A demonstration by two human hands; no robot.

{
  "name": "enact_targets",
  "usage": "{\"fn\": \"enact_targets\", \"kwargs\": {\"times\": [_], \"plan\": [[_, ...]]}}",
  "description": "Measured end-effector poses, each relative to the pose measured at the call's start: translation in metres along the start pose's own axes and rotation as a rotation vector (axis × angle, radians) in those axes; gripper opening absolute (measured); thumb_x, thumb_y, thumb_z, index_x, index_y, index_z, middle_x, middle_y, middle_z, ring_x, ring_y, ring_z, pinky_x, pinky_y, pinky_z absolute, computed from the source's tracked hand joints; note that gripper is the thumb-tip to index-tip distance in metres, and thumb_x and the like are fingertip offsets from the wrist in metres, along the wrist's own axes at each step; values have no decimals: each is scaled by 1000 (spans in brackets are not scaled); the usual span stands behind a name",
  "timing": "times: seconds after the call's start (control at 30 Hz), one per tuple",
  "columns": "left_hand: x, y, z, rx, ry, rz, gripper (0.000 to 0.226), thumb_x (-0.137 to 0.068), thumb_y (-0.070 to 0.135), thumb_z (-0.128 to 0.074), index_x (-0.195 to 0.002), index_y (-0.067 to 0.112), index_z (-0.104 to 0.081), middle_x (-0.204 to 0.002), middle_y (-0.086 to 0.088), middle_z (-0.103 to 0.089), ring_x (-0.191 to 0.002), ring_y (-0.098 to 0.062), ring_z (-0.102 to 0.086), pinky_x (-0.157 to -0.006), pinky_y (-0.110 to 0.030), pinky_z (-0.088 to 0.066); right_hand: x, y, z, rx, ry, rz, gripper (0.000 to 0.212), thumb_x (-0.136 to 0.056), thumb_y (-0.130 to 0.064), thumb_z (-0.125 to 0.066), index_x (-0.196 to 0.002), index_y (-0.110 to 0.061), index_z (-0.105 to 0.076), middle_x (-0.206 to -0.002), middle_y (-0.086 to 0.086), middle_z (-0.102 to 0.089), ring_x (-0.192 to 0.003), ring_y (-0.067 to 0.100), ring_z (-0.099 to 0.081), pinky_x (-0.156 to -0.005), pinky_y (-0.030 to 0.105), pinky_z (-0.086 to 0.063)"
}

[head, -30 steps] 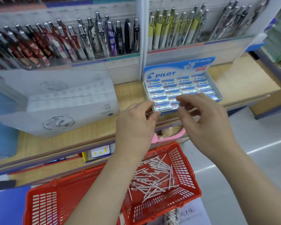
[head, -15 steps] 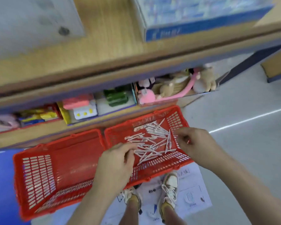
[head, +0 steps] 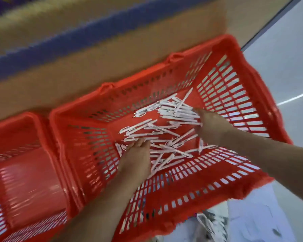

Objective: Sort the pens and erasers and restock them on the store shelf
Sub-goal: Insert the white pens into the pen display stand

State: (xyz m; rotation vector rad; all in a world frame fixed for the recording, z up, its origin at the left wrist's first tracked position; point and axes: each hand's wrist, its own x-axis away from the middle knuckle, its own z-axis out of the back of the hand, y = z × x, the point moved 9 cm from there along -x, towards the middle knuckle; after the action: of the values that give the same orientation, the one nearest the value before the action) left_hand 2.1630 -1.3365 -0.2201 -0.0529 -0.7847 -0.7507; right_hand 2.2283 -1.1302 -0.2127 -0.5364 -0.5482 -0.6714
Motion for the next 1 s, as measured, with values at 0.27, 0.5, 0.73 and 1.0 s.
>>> {"fn": "enact_targets", "kwargs": {"times": [0.27,0.5,0.73,1.0], "plan": [[-68,-7,-54,-268,165,-30,68,-80,18,-61,-140,15,-29,-143,-5,-36,-131,-25,-33,-109,-46,-26,-81,20,-58,273,26,-51,60,-87,-19,-59,-138,-10,-30,-139,14,-38,-125,36,-42,-101,48,-40],[-64,-18,-69,-145,-28,1,25,-95,26,-47,-116,14,-54,-116,-10,-59,-107,-34,-58,-87,-45,-49,-66,6,-72,341,-65,109,36,-95,-27,-51,-124,-7,-47,-126,18,-56,-116,35,-53,-92,38,-44],[-24,-17,-4,219,111,91,28,-97,32,-45,-112,10,-56,-108,-18,-65,-104,-37,-59,-84,-41,-46,-30,-7,-24,91,-94,58,29,-100,-14,-35,-114,1,-57,-117,21,-59,-104,35,-56,-78,32,-41],[59,40,63,1416,58,360,25,-87,28,-66,-71,17,-51,-52,0,-37,-38,-12,-29,-39,-18,-24,89,-43,26,-1144,-281,-198,21,-98,-30,-49,-82,-18,-56,-59,4,-49,-37,10,-32,-39,14,-20]]}}
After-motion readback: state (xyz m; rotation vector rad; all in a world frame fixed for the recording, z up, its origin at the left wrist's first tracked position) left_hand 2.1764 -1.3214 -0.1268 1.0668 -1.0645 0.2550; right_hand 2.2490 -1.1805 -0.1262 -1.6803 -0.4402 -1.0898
